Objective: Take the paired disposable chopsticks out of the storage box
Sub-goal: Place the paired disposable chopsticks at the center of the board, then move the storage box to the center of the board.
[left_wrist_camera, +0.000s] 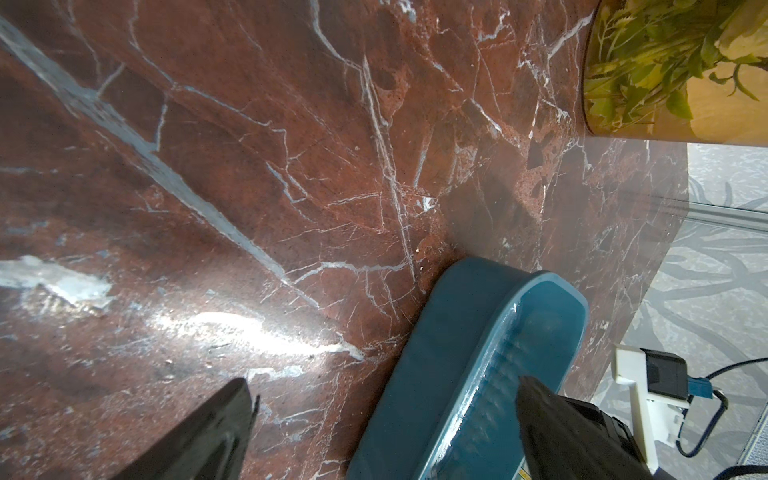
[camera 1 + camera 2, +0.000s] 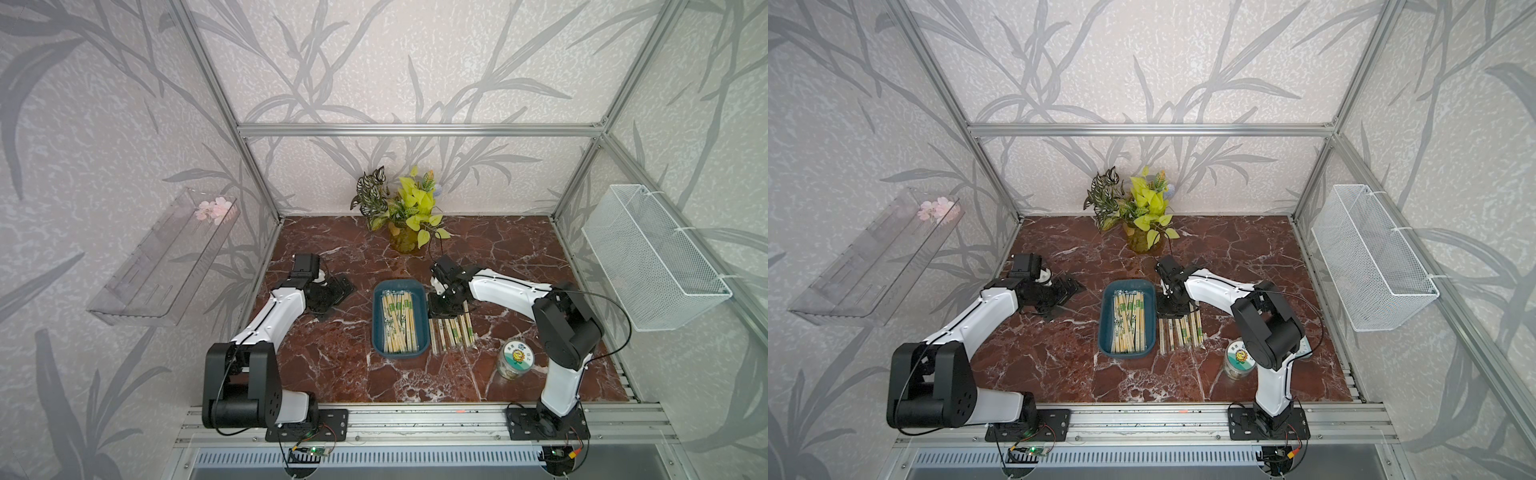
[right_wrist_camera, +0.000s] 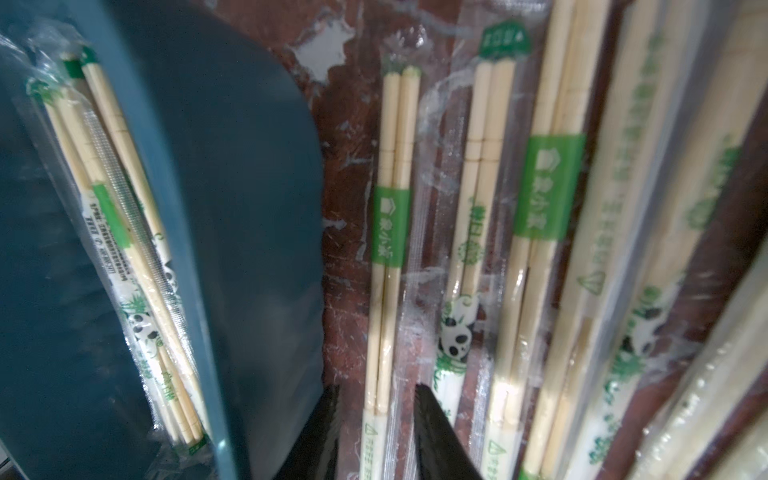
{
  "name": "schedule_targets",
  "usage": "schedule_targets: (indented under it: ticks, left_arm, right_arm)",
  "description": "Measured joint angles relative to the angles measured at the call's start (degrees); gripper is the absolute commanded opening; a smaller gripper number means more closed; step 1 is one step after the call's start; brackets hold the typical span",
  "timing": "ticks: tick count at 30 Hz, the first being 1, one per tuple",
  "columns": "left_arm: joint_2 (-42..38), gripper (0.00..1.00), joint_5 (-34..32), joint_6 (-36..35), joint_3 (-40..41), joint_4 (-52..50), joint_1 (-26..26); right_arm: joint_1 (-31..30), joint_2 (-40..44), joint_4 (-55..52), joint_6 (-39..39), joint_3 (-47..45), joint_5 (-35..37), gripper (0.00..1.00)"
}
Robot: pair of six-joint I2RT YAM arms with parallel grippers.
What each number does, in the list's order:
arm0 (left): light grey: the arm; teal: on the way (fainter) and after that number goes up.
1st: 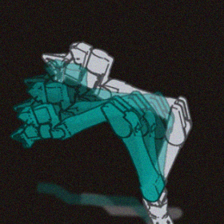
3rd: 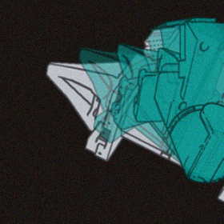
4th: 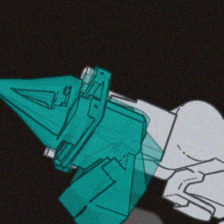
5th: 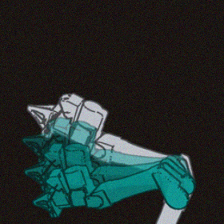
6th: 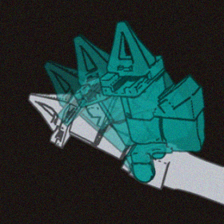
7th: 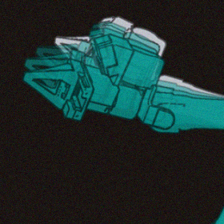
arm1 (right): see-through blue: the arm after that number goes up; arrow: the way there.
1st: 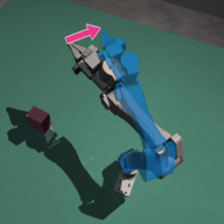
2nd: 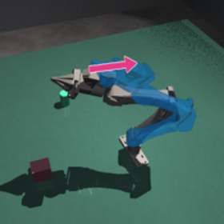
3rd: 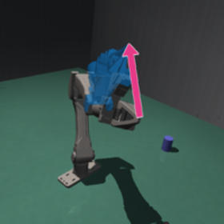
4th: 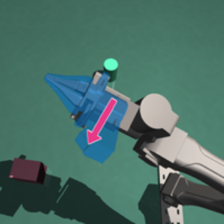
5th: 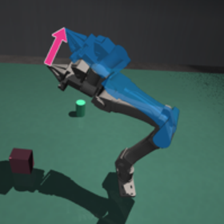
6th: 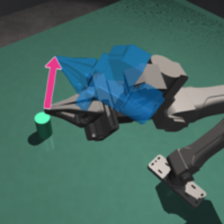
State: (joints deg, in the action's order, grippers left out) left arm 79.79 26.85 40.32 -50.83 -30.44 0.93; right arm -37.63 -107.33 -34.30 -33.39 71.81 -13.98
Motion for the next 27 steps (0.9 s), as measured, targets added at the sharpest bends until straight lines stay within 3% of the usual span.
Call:
schedule_targets:
  ticks: [9,22,27]
  left_arm:
    - [-1.57,0.99,1.73,0.20,-3.41,-1.29,-0.79]
    - [-3.63,0.99,-0.46,1.29,-4.48,-4.50,-7.41]
    - [-1.75,0.83,-3.69,0.50,-7.45,-7.28,-10.58]
  right_arm:
    - [-3.82,0.31,-2.51,0.24,1.57,0.50,0.32]
    - [-10.21,-7.85,-2.64,-1.16,14.80,-1.14,0.32]
    - [-9.99,-6.05,-2.08,-1.64,12.72,-1.11,0.32]
